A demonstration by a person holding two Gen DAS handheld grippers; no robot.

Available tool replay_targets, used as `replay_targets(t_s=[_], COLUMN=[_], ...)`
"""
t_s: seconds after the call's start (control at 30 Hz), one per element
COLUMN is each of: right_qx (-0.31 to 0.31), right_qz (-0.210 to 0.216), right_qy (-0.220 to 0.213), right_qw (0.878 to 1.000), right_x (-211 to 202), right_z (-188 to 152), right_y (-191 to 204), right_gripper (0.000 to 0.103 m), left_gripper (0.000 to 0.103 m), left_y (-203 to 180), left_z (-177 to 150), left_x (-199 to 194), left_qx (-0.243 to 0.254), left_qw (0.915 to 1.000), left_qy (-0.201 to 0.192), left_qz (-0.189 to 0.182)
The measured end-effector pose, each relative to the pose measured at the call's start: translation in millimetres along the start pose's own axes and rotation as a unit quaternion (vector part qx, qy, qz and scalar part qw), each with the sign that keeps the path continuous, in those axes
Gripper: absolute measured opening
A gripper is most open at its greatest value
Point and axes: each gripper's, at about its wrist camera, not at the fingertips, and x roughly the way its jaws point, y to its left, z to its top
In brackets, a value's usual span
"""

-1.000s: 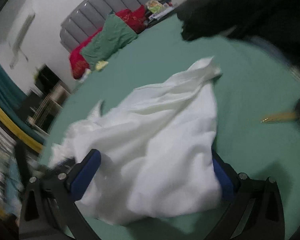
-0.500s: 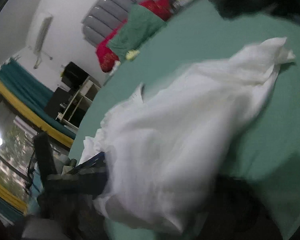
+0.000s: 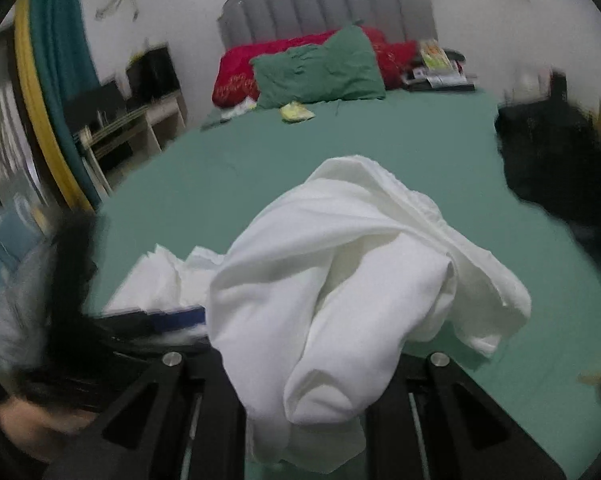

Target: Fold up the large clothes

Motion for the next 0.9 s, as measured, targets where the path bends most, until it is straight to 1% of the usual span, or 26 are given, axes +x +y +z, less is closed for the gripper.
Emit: replay_targets(t_s=[0.03, 0.1, 0.13, 0.17, 0.2, 0.23, 0.27, 0.3, 0.33, 0.4, 0.47, 0.5, 0.57, 0.6, 0.63, 0.7, 0.77, 0.8, 0.83, 0.87, 0.9], right_qx=[-0.024, -0.069, -0.081, -0.089, -0.100, -0.108, -0.111, -0.098, -0.089, -0.086, -0.100, -0.108, -0.118, -0.128, -0.140, -0.164, -0.175, -0.179, -0.179, -0.180, -0.183], right_qz=[-0.012, -0.031, -0.034, -0.035, -0.034, -0.034, -0.026, -0.002, 0.010, 0.026, 0.035, 0.047, 0.064, 0.064, 0.064, 0.072, 0.071, 0.067, 0.067, 0.068, 0.065], right_qy=[0.006, 0.018, 0.024, 0.032, 0.044, 0.054, 0.063, 0.079, 0.088, 0.108, 0.114, 0.114, 0.119, 0.120, 0.117, 0.116, 0.123, 0.124, 0.121, 0.119, 0.116], right_qw=[1.000, 0.997, 0.996, 0.995, 0.993, 0.992, 0.992, 0.992, 0.992, 0.990, 0.988, 0.986, 0.984, 0.983, 0.981, 0.977, 0.974, 0.974, 0.974, 0.974, 0.974], right_x=[1.6, 6.7, 8.8, 13.1, 18.9, 25.2, 32.5, 39.9, 43.4, 53.6, 58.3, 59.8, 63.3, 65.8, 59.0, 61.5, 61.0, 58.6, 54.0, 50.4, 47.0], right_z=[4.3, 10.0, 11.9, 15.9, 16.8, 16.7, 13.6, 11.9, 9.3, 2.0, -4.3, -8.6, -11.2, -10.5, -18.0, -20.1, -24.6, -26.9, -28.3, -30.1, -32.0], right_y=[14.8, 45.6, 57.5, 68.8, 86.3, 98.3, 109.1, 122.5, 128.9, 154.2, 171.6, 183.4, 197.9, 203.9, 212.2, 230.6, 232.2, 230.9, 229.9, 228.5, 226.2], right_gripper=[0.014, 0.015, 0.015, 0.016, 0.018, 0.020, 0.024, 0.027, 0.028, 0.038, 0.040, 0.041, 0.044, 0.045, 0.046, 0.055, 0.058, 0.060, 0.062, 0.068, 0.078], left_gripper=[0.069, 0.075, 0.079, 0.081, 0.083, 0.083, 0.083, 0.083, 0.083, 0.083, 0.083, 0.083, 0.083, 0.083, 0.083, 0.083, 0.083, 0.083, 0.083, 0.083, 0.083], left_y=[9.5, 24.7, 36.9, 48.5, 65.7, 77.5, 91.5, 105.8, 122.3, 148.3, 171.3, 183.2, 196.1, 199.8, 204.2, 201.1, 195.8, 193.5, 188.3, 183.4, 179.4], left_z=[1.6, 1.1, -1.0, -3.2, -7.6, -10.9, -15.2, -18.7, -21.1, -23.6, -25.7, -27.2, -28.9, -30.2, -30.4, -27.4, -27.5, -25.3, -23.1, -20.2, -16.1], left_x=[-23.7, -52.8, -68.7, -78.9, -88.2, -92.4, -96.5, -100.1, -102.4, -105.7, -113.7, -117.0, -120.0, -122.1, -124.5, -125.0, -121.6, -119.6, -117.0, -114.3, -111.4], left_qx=[0.012, 0.031, 0.042, 0.047, 0.050, 0.050, 0.046, 0.037, 0.021, -0.015, -0.049, -0.067, -0.085, -0.095, -0.103, -0.105, -0.104, -0.103, -0.104, -0.104, -0.103], left_qw=[0.9998, 0.9986, 0.9973, 0.9962, 0.9945, 0.9935, 0.9925, 0.9921, 0.9928, 0.9945, 0.9957, 0.9952, 0.9941, 0.9935, 0.9933, 0.9937, 0.9942, 0.9945, 0.9945, 0.9940, 0.9934], left_qy=[-0.018, -0.036, -0.045, -0.048, -0.046, -0.042, -0.042, -0.042, -0.032, -0.007, -0.004, -0.002, 0.000, -0.001, -0.003, -0.006, -0.009, -0.012, -0.016, -0.017, -0.018], left_qz=[0.004, 0.023, 0.040, 0.056, 0.079, 0.093, 0.105, 0.112, 0.114, 0.104, 0.079, 0.071, 0.066, 0.064, 0.052, 0.038, 0.026, 0.015, -0.007, -0.028, -0.045])
